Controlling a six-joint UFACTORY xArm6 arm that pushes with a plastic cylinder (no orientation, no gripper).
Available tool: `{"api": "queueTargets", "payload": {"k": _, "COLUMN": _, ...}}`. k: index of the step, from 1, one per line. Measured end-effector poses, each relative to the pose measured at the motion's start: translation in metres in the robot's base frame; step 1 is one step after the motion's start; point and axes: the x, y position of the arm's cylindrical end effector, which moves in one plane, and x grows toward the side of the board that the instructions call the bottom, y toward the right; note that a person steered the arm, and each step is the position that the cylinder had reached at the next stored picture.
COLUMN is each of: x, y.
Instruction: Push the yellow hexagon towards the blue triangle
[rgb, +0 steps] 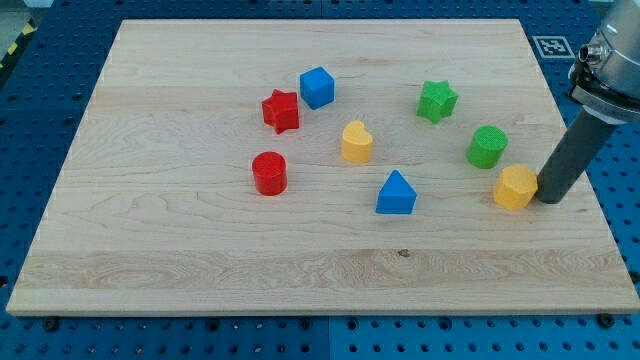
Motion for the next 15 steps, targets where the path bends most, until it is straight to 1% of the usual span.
{"api": "queueTargets", "payload": {"k": 3, "x": -0.009, "y": 0.017}}
{"api": "queueTargets", "payload": {"k": 5, "x": -0.008, "y": 0.016}}
{"api": "queueTargets", "payload": {"k": 8, "x": -0.008, "y": -0.029}}
{"api": "queueTargets", "payload": {"k": 14, "x": -0.008, "y": -0.052}}
{"api": "queueTargets", "payload": {"k": 15, "x": -0.016, "y": -0.052}}
